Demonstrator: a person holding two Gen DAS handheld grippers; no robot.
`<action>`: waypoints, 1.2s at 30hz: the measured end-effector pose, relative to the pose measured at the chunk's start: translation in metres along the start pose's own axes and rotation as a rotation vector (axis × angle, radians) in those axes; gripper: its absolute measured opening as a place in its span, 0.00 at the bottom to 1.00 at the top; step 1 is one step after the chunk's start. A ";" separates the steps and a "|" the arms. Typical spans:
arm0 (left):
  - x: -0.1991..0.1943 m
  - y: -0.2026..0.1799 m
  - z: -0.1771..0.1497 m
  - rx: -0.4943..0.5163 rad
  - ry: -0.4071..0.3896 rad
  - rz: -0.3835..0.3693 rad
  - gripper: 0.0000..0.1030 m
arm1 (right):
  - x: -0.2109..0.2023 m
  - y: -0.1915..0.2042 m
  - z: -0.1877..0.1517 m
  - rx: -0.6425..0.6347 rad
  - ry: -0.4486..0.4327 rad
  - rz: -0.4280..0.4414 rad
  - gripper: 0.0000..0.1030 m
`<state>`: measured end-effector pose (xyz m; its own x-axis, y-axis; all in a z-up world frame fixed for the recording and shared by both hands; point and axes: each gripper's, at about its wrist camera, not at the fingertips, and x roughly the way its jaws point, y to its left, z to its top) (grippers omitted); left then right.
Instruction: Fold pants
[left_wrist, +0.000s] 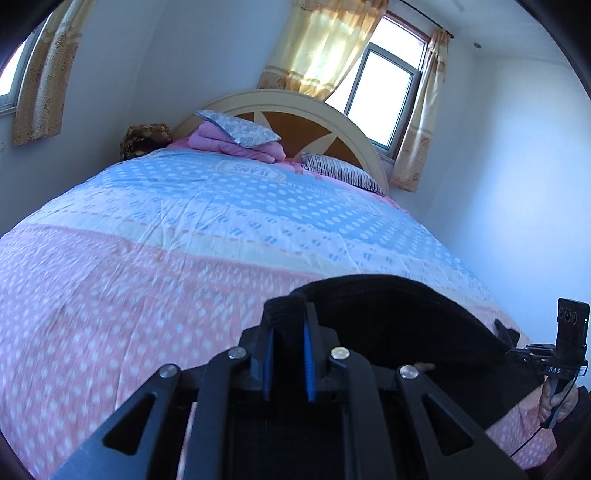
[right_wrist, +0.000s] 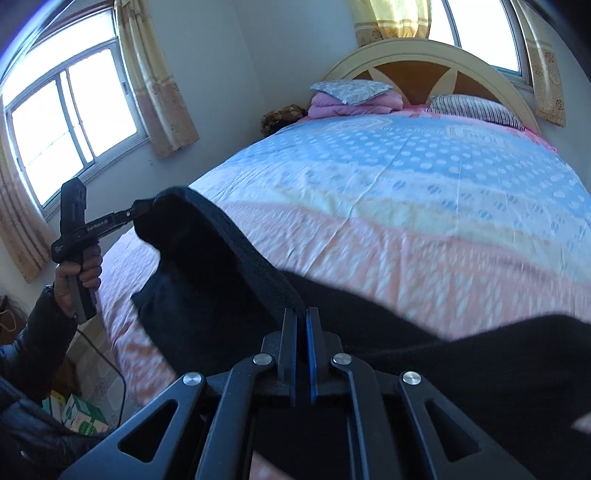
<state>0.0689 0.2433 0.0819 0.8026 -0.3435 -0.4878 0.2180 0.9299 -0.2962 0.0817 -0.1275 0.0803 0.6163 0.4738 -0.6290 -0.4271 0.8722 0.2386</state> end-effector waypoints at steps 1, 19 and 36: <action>-0.004 0.000 -0.010 0.001 0.000 0.008 0.13 | -0.001 0.005 -0.013 0.003 0.008 0.005 0.04; -0.040 0.055 -0.097 -0.066 0.081 0.346 0.69 | 0.013 0.027 -0.104 -0.032 0.121 -0.059 0.09; -0.028 -0.001 -0.098 -0.264 0.230 -0.073 0.70 | 0.074 0.104 -0.016 -0.029 -0.004 0.168 0.11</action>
<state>-0.0085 0.2388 0.0158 0.6379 -0.4559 -0.6207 0.0947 0.8463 -0.5243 0.0721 -0.0040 0.0463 0.5373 0.6133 -0.5789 -0.5430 0.7768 0.3190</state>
